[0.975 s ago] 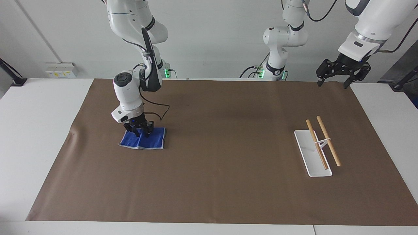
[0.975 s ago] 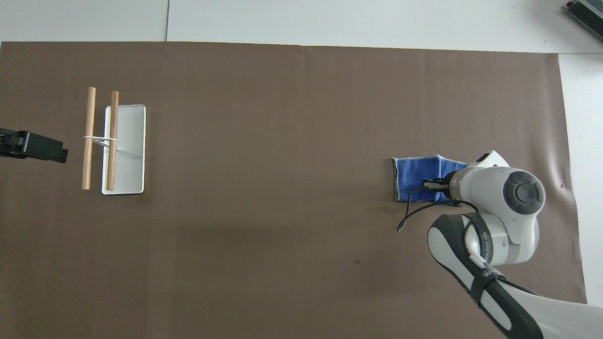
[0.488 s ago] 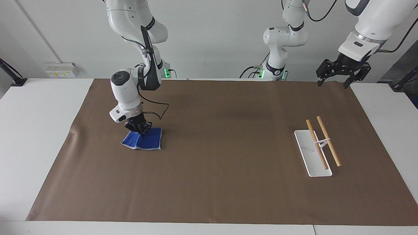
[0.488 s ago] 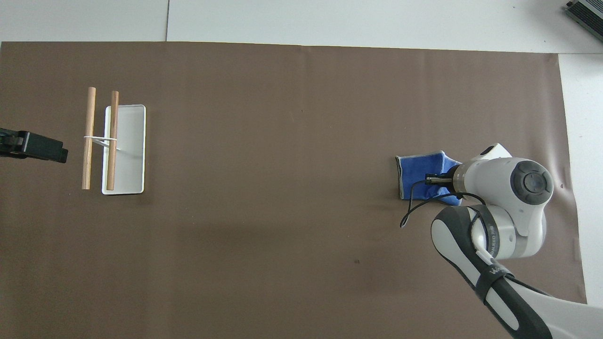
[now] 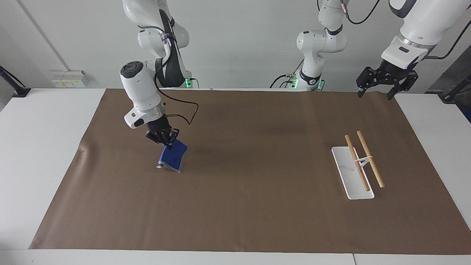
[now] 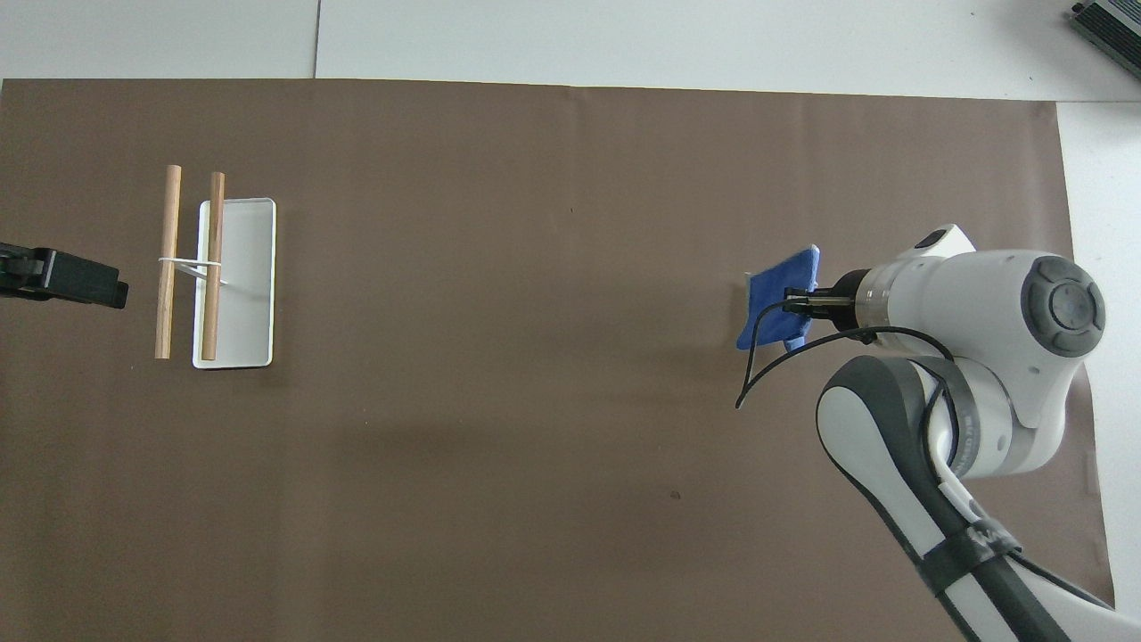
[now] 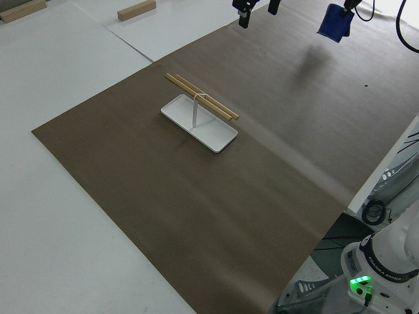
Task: Right arm passes towel to left arm to hang
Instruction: 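Grasp the blue towel with the right gripper and lift it, then carry the towel toward the center while the left gripper reaches it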
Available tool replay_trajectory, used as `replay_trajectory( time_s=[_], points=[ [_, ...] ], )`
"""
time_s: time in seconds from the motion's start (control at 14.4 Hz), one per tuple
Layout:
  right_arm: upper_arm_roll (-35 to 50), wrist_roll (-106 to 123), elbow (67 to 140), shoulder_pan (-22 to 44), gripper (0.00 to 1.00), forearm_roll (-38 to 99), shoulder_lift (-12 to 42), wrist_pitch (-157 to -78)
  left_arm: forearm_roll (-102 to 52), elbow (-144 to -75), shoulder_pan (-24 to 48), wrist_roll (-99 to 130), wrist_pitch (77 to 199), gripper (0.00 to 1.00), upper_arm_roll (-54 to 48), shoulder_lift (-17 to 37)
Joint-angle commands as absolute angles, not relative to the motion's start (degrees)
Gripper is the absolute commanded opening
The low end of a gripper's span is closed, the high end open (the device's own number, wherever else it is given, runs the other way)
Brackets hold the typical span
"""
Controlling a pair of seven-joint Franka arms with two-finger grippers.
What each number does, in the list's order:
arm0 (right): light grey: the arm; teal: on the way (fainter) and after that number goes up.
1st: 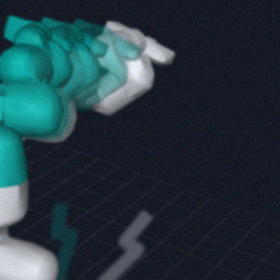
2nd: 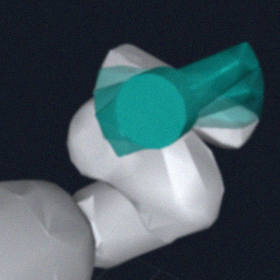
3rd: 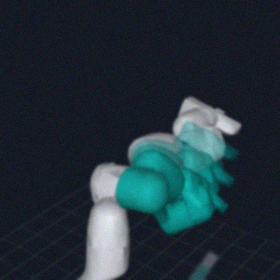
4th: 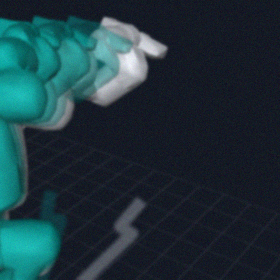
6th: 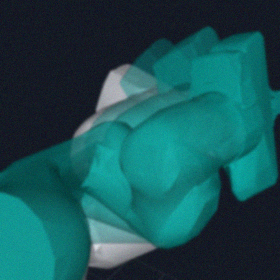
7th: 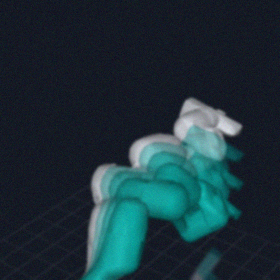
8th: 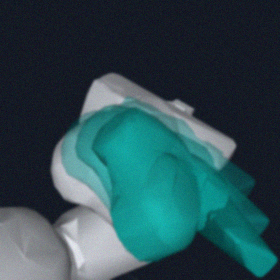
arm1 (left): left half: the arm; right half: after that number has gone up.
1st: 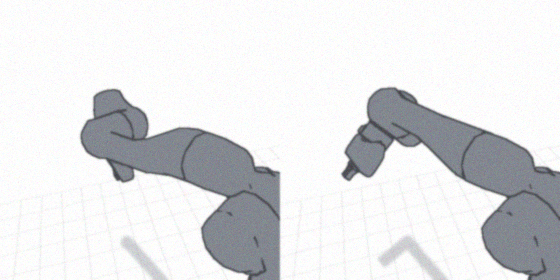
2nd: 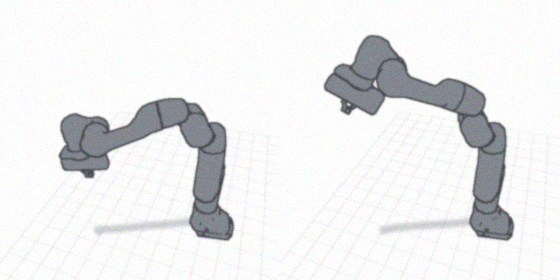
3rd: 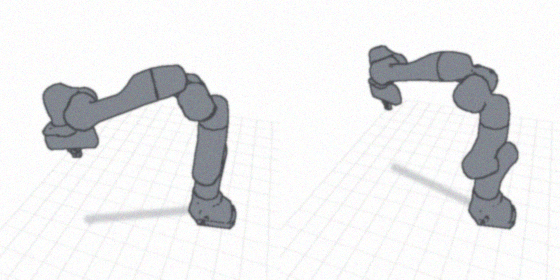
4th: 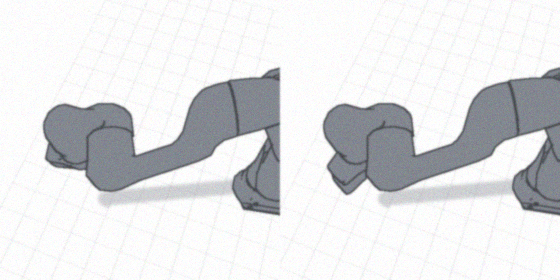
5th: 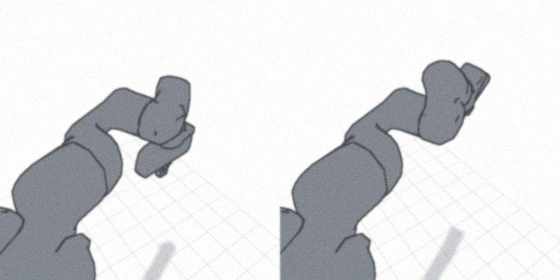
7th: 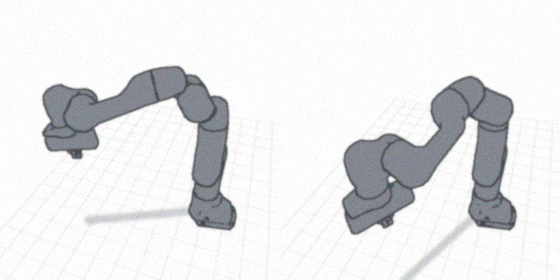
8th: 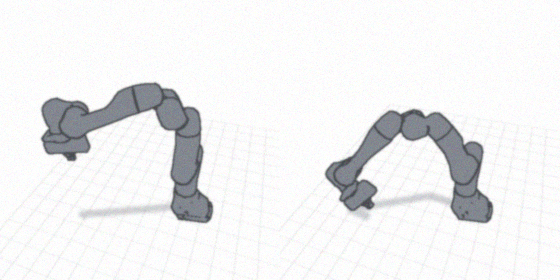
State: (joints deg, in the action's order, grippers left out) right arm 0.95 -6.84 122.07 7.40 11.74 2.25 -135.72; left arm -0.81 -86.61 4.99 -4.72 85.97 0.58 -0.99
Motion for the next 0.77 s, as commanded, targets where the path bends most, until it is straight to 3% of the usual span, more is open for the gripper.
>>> replay_trajectory(
  time_s=[0.0,0.35,0.7],
  points=[
    [2.1,-6.4,116.6,7.0,0.00,20.1,2.0,-130.5,-1.1,-88.6,4.7,-5.4,86.2,1.00,0.4,-2.7],
    [5.5,-6.4,112.6,7.0,0.00,39.3,1.2,-129.6,-1.1,-90.1,5.3,-5.3,87.1,1.00,0.3,-3.5],
    [9.5,-6.5,111.2,7.1,0.00,59.5,1.3,-130.5,-5.5,-94.8,7.4,1.6,97.5,1.00,-0.2,-4.9]
  ],
)
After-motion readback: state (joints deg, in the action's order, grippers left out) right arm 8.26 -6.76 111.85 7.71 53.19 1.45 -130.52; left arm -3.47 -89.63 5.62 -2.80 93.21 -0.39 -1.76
